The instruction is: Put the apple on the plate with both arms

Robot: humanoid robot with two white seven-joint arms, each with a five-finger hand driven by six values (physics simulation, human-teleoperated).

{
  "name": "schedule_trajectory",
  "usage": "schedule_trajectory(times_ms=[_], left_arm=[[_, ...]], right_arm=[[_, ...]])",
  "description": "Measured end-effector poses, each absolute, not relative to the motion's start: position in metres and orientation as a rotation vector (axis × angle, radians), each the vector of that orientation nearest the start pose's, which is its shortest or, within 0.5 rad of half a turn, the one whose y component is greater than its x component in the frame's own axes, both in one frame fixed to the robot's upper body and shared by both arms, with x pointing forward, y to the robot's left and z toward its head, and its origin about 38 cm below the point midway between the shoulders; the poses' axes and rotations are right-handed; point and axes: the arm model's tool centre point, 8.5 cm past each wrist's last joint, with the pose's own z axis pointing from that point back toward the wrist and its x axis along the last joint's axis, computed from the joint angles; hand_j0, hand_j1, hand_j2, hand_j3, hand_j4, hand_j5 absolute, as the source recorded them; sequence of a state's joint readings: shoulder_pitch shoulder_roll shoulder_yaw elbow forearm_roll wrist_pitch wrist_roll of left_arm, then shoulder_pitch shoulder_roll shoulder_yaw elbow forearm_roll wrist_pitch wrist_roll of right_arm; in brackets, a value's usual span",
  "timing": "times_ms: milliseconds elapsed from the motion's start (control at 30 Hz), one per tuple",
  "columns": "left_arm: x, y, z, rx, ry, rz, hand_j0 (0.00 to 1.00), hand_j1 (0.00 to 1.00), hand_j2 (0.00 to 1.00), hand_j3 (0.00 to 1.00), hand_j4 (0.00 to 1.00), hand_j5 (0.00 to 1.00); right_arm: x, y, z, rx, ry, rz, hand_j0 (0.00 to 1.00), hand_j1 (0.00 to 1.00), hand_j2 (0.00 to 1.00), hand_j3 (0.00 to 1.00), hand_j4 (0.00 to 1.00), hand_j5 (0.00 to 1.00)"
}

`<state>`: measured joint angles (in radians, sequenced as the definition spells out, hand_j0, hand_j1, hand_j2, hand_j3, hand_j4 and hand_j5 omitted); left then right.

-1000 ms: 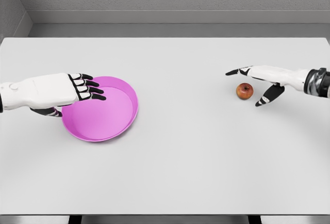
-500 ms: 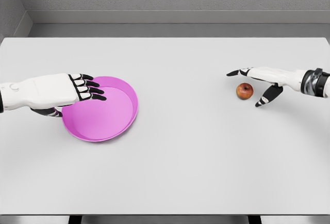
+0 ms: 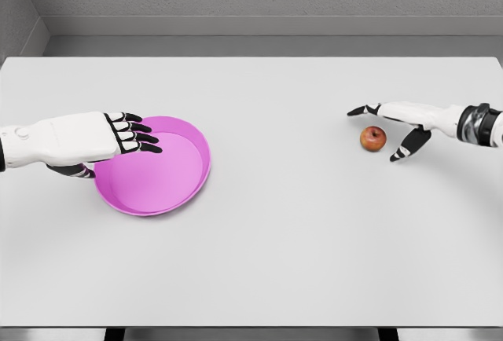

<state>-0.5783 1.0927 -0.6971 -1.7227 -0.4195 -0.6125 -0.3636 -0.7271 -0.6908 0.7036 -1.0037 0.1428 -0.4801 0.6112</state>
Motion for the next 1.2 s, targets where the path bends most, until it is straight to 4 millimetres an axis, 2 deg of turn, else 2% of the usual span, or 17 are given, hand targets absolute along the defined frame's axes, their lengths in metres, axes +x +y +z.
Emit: schedule_trajectory(times_ms=[67, 233, 367, 400, 433, 767, 833, 967, 1033, 1133, 1200], left_arm=[[0.372, 0.314, 0.238, -0.577, 1.836, 2.977, 1.0, 1.0, 1.0, 1.0, 1.0, 1.0], [0.371, 0.314, 0.238, -0.577, 1.836, 2.977, 1.0, 1.0, 1.0, 1.0, 1.0, 1.0], [0.371, 0.314, 0.238, -0.576, 1.835, 2.978, 1.0, 1.0, 1.0, 1.0, 1.0, 1.0], [0.371, 0.314, 0.238, -0.576, 1.835, 2.978, 1.0, 1.0, 1.0, 1.0, 1.0, 1.0], [0.371, 0.314, 0.238, -0.576, 1.835, 2.978, 1.0, 1.0, 1.0, 1.0, 1.0, 1.0], [0.371, 0.314, 0.238, -0.576, 1.835, 2.978, 1.0, 1.0, 1.0, 1.0, 1.0, 1.0], [0.371, 0.314, 0.238, -0.577, 1.836, 2.978, 1.0, 1.0, 1.0, 1.0, 1.0, 1.0], [0.371, 0.314, 0.238, -0.576, 1.835, 2.978, 1.0, 1.0, 1.0, 1.0, 1.0, 1.0], [0.371, 0.314, 0.238, -0.576, 1.835, 2.978, 1.0, 1.0, 1.0, 1.0, 1.0, 1.0], [0.371, 0.314, 0.238, -0.576, 1.835, 2.978, 1.0, 1.0, 1.0, 1.0, 1.0, 1.0], [0.371, 0.314, 0.238, -0.576, 1.835, 2.978, 1.0, 1.0, 1.0, 1.0, 1.0, 1.0]], right_arm=[[0.481, -0.348, 0.147, -0.176, -1.218, 1.653, 0.7, 0.7, 0.7, 0.7, 0.7, 0.7], [0.48, -0.347, 0.147, -0.173, -1.222, 1.653, 0.59, 0.59, 0.59, 0.59, 0.59, 0.59], [0.48, -0.347, 0.147, -0.172, -1.226, 1.659, 0.54, 0.54, 0.54, 0.54, 0.54, 0.54], [0.48, -0.347, 0.147, -0.171, -1.227, 1.661, 0.46, 0.46, 0.46, 0.46, 0.46, 0.46], [0.48, -0.346, 0.148, -0.17, -1.232, 1.666, 0.43, 0.43, 0.43, 0.43, 0.43, 0.43], [0.477, -0.338, 0.154, -0.117, -1.324, 1.685, 0.42, 0.42, 0.42, 0.42, 0.42, 0.42], [0.475, -0.323, 0.163, -0.069, -1.397, 1.689, 0.41, 0.41, 0.41, 0.41, 0.41, 0.41], [0.455, -0.258, 0.174, 0.088, -1.508, 1.819, 0.39, 0.39, 0.39, 0.39, 0.39, 0.39], [0.444, -0.232, 0.176, 0.153, -1.533, 1.878, 0.39, 0.39, 0.39, 0.39, 0.39, 0.39], [0.434, -0.214, 0.174, 0.202, -1.543, 1.915, 0.39, 0.39, 0.39, 0.39, 0.39, 0.39], [0.433, -0.209, 0.175, 0.211, -1.548, 1.924, 0.41, 0.41, 0.41, 0.41, 0.41, 0.41]])
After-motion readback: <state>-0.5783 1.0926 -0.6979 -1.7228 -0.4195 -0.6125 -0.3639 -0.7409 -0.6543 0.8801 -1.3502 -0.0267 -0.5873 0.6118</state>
